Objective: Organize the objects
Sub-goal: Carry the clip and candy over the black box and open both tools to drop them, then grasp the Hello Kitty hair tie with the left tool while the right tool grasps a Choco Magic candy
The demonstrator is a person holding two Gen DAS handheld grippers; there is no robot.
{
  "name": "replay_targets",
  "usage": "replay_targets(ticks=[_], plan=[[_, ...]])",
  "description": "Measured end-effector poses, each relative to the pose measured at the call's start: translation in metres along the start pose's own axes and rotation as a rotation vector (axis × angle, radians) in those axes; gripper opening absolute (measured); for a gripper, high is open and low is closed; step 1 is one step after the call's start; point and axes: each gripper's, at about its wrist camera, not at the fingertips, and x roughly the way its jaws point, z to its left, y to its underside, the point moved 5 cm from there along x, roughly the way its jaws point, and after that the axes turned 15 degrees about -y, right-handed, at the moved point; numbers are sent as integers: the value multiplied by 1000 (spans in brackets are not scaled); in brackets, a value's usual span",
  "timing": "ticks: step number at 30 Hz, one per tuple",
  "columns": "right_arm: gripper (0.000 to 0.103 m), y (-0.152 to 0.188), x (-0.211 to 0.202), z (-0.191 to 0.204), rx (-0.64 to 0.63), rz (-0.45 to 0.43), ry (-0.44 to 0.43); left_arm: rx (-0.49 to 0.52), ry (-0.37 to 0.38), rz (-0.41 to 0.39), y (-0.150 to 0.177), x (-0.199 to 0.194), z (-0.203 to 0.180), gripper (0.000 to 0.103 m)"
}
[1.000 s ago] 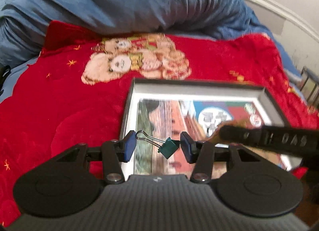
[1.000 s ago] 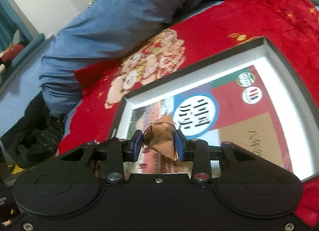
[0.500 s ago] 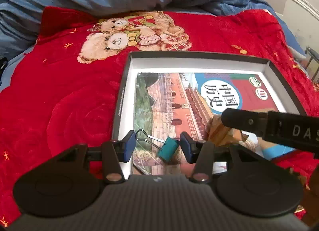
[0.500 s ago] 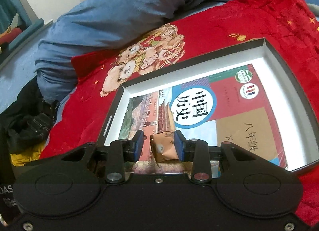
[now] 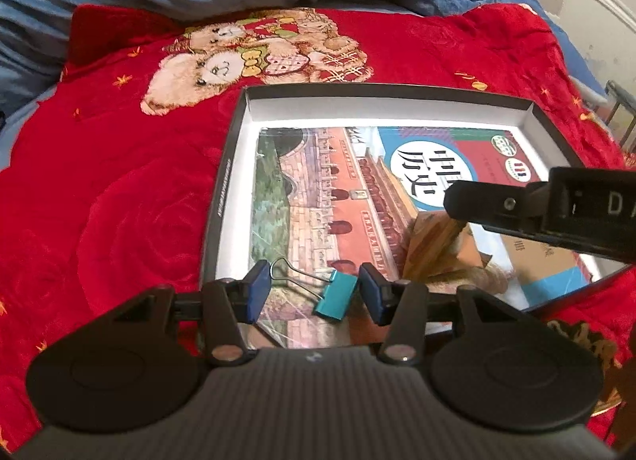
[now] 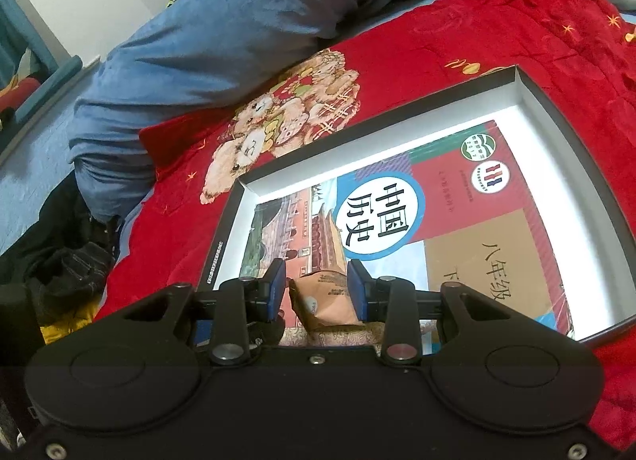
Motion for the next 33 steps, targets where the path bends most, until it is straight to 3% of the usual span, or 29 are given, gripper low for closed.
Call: replay_targets(ticks=[7,16,21,26,30,33], plan=[[35,-2,-4,4,-1,-15,-34,-10,31,-8,-2,-3,0,67],[42,-12,-27,9,7,-70,-111,-65,86,-68,-16,-26,17,82],[44,-19,-70,29,-87,-142,-136,-95,97,-167,-27,-57,34,89],[47,-18,-132,52,-189,-253,-75,-119,109,-276,-31,-102,54,95],[54,-6,-177,60,-184,-328,-39,-120,139,-339,-18,-140,65,103],[58,16,-203,57,-153,-346,-6,-79,113,-390,2,-165,67,103]])
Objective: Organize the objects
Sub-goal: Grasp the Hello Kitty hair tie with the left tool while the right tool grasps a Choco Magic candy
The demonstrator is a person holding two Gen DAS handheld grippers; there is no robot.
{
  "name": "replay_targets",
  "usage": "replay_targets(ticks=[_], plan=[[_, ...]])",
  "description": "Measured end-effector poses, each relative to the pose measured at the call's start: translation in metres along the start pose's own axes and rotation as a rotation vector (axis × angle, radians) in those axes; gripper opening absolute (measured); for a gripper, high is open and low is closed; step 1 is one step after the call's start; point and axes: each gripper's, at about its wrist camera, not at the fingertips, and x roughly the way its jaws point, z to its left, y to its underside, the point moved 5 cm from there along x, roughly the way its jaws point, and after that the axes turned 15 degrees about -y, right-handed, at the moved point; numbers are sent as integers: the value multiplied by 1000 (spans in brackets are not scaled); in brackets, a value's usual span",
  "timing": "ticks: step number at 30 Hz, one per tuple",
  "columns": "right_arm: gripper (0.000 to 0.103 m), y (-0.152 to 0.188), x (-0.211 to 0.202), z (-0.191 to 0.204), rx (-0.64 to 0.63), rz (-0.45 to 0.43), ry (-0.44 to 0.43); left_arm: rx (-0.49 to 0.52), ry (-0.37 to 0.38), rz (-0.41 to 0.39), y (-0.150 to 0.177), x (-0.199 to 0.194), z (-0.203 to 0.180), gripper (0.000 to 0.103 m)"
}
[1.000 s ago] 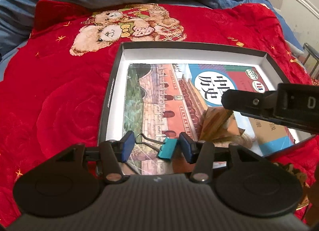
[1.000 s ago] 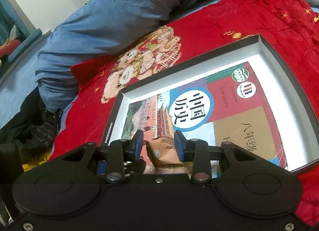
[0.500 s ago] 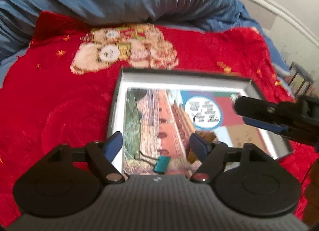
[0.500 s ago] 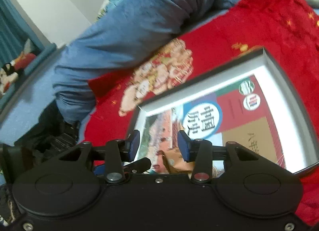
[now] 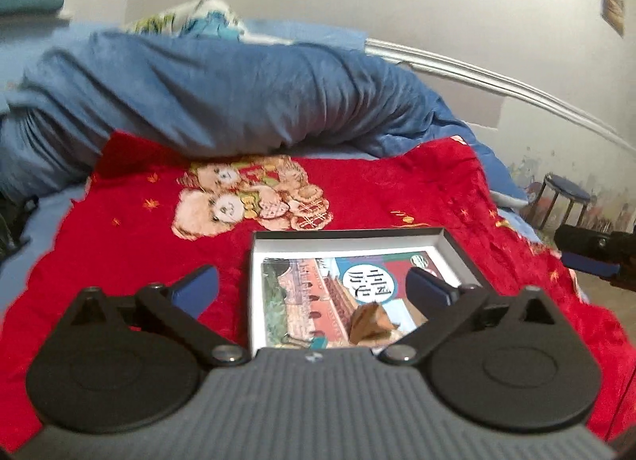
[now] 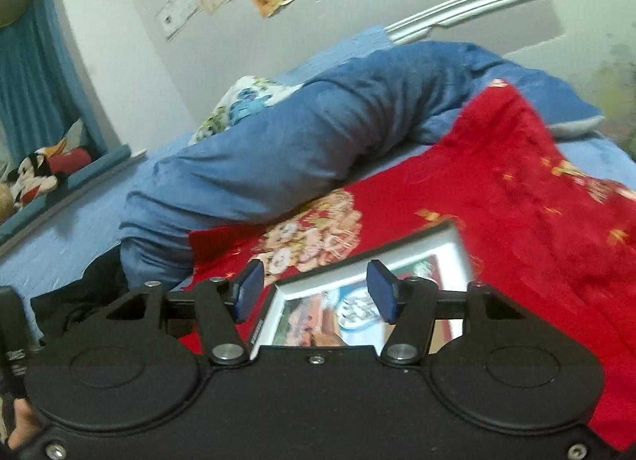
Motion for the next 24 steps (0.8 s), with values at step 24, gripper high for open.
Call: replay_targets(ticks=[24], plan=[[68,97,13,-63,171,330,365,40,-129,277,114,22,-39,103]])
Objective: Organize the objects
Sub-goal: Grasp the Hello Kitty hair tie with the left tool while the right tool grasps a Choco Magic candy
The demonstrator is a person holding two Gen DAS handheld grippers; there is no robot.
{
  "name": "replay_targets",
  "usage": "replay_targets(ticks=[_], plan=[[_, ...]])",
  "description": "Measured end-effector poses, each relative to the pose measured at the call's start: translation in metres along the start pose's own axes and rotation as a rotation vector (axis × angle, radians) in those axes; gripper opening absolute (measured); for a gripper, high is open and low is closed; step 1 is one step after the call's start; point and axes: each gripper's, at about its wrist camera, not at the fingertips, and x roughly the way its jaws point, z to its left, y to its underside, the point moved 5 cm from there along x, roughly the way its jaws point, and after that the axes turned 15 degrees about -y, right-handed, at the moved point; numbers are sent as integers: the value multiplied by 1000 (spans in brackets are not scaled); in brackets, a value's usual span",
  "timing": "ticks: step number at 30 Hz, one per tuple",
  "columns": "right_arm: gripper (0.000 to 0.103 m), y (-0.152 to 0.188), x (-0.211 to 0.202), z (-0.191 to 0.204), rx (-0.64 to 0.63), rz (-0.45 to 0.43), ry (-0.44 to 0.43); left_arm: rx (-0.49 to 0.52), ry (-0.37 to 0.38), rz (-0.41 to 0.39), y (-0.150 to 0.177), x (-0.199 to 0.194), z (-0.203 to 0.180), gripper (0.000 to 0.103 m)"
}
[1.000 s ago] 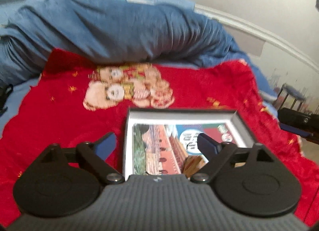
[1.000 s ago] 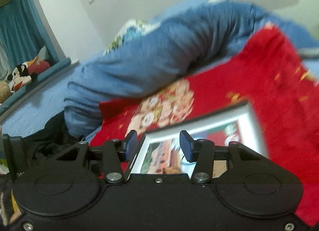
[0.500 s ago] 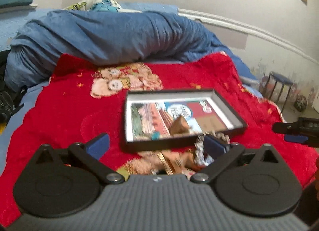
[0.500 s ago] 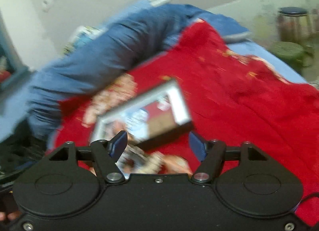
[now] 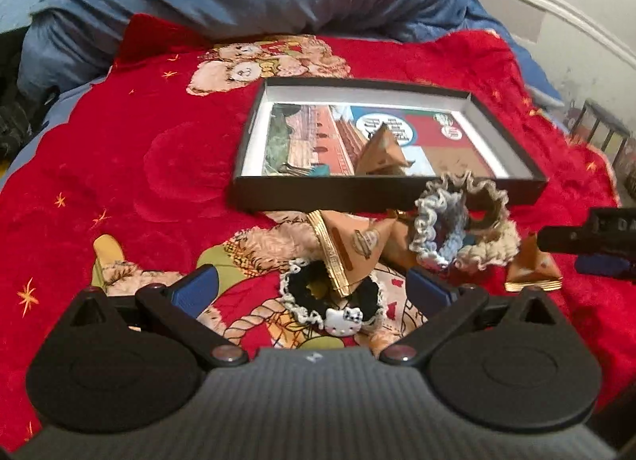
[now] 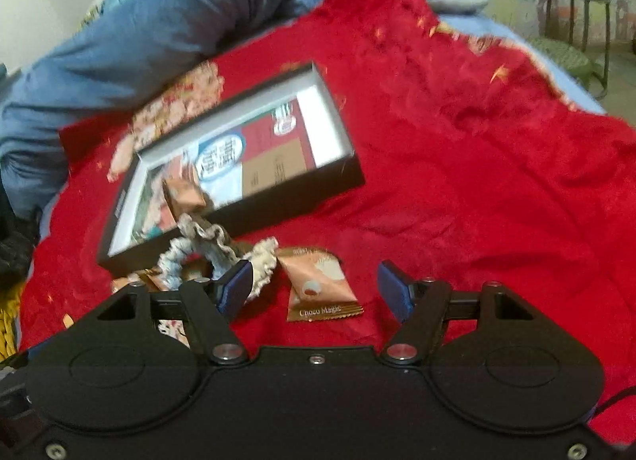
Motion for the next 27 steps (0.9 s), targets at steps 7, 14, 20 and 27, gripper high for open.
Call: replay_targets(ticks=[7,14,20,27], plan=[[67,0,36,-18,48,77,4,38,-24,92,8,30,-11,91],[67,4,42,-10,2,88,15,56,28,97,17,36,-20,54],[67,4,43,-13,12,84,21,71,59,93,18,30,-27,31],[65,5,45,-13,4,81,37,77,15,96,22,29,-24,65]])
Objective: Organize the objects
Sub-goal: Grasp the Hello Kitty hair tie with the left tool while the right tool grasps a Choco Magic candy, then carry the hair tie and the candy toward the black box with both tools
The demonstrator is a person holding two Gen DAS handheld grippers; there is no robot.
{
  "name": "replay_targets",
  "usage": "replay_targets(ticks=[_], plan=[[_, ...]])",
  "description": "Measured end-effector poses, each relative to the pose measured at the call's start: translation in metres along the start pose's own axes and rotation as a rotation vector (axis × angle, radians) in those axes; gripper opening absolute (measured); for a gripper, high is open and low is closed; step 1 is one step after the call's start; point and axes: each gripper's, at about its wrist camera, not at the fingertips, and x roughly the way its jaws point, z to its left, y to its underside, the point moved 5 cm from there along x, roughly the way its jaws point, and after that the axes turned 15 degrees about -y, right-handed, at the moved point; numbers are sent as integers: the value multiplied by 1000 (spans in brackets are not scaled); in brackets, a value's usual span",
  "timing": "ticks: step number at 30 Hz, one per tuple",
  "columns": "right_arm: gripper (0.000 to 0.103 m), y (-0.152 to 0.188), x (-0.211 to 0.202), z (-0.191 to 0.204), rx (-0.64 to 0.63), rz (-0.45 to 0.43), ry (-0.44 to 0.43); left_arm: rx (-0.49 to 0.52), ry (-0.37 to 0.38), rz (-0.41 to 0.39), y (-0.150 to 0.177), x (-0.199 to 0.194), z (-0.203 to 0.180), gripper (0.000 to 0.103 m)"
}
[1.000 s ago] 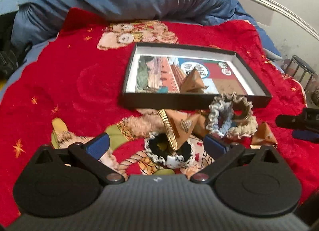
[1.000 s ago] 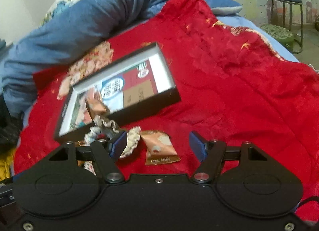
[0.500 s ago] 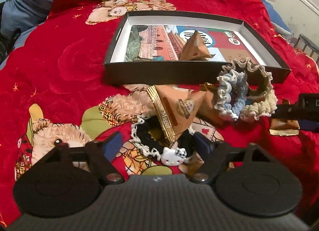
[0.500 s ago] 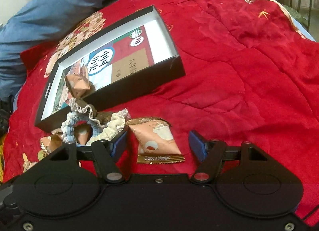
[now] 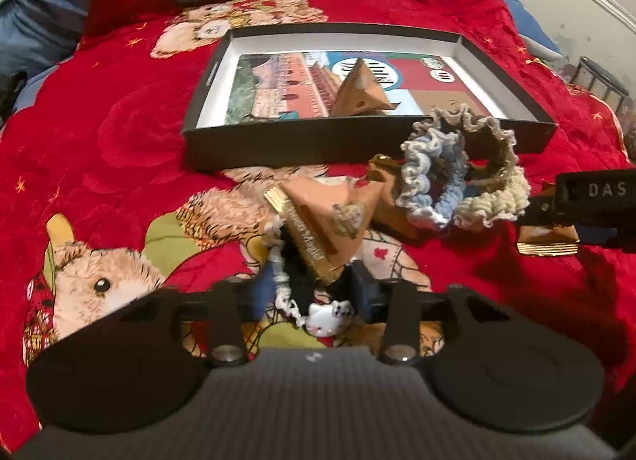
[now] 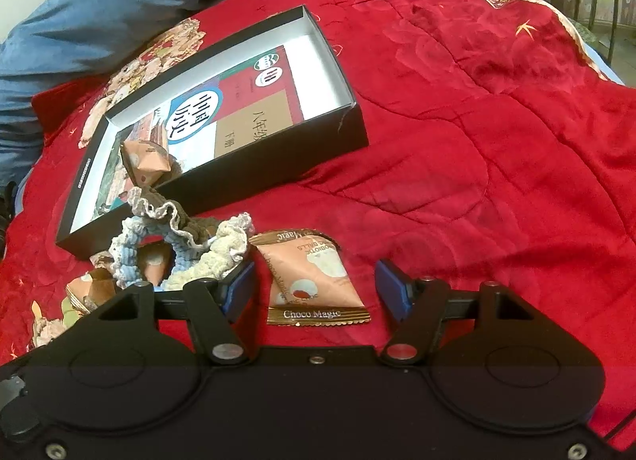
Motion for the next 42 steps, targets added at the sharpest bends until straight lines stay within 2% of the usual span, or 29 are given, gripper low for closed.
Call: replay_targets(ticks=[2,5,7,8,9,11,16,17,20,22,28,31,35,42], plan=[[64,0,-2,-2,11,-5,-3,12,-6,2,3,-3,3,65],[64,0,-6,-5,35,-8,-12,62,-31,-20,11,-9,-1,52],[65,1,-6,-5,35,-8,-11,92,-41,-39,13,-9,-8,42],[65,1,-5,-4,29,-6,-4,97,-34,-44,12,-10,-11,32],[64,2,-4,-3,20,-2,4,106,-24,-51,12,-12,-14,27],[63,2,-2,-1,3,0,25,127,-40,-71,12,-15,-18,27],[46,2,1,2,-32,-1,72,120,-44,-80,10,-19,-17,26],[46,2,1,2,-33,-1,75,115,-42,-86,8,-22,-16,26],[42,0,-1,2,-24,-9,73,120,-38,-134,1,-32,-19,26],[36,-1,-5,1,-14,-23,57,124,-29,-168,-3,-42,-23,26],[34,-7,-21,-1,14,-98,33,145,-21,-231,-3,-62,-33,26],[33,-10,-30,-1,23,-131,12,160,-41,-296,-4,-77,-35,26],[32,-13,-37,3,13,-170,-24,144,-21,-352,-5,-94,-37,26],[32,-15,-43,10,-13,-202,-49,130,-2,-382,-6,-104,-38,26]])
